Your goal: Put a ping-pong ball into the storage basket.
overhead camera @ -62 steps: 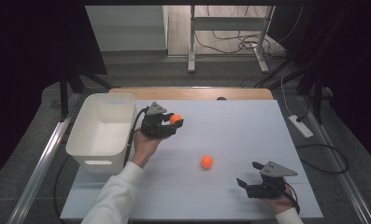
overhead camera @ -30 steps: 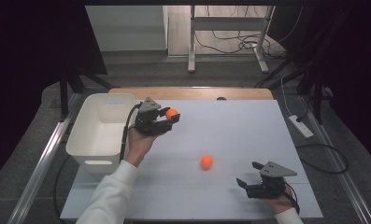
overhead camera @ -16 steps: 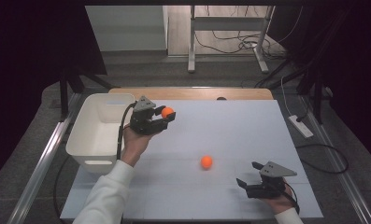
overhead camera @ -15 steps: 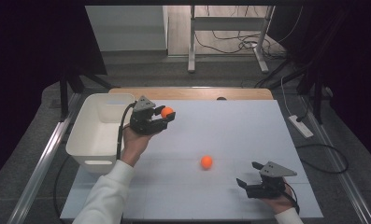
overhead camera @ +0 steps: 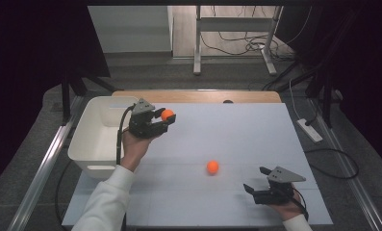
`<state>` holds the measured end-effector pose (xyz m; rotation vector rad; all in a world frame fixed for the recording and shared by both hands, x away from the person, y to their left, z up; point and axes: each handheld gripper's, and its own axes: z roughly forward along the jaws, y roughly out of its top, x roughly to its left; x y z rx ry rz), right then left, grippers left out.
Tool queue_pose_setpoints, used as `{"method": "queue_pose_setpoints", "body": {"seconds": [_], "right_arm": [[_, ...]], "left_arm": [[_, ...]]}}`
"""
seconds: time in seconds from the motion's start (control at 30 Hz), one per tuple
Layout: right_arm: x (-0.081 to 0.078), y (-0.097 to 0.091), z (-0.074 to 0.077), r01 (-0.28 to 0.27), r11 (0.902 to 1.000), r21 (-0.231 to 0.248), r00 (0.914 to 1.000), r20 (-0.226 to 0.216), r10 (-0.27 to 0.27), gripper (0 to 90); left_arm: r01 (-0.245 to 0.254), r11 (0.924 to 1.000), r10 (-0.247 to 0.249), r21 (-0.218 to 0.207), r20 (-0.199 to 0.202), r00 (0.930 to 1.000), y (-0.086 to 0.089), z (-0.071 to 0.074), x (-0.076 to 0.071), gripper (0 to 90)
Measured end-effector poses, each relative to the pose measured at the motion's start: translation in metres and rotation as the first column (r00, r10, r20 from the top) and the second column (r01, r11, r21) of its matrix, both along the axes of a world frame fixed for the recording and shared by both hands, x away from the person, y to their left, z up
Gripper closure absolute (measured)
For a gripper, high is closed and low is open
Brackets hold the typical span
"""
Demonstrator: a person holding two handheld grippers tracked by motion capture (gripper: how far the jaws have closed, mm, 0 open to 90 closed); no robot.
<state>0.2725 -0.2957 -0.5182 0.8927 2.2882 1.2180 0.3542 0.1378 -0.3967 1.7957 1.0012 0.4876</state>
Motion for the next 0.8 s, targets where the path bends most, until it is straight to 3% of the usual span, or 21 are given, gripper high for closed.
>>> {"method": "queue_pose_setpoints", "body": {"seconds": [0.8], "right_arm": [[0.0, 0.001, 0.0, 0.0, 1.0, -0.003, 1.0, -0.003, 0.0, 10.9]], "left_arm": [[-0.05, 0.9987, 0.05, -0.006, 0.013, 0.9987, 0.019, 0.001, -0.002, 50.6]]}}
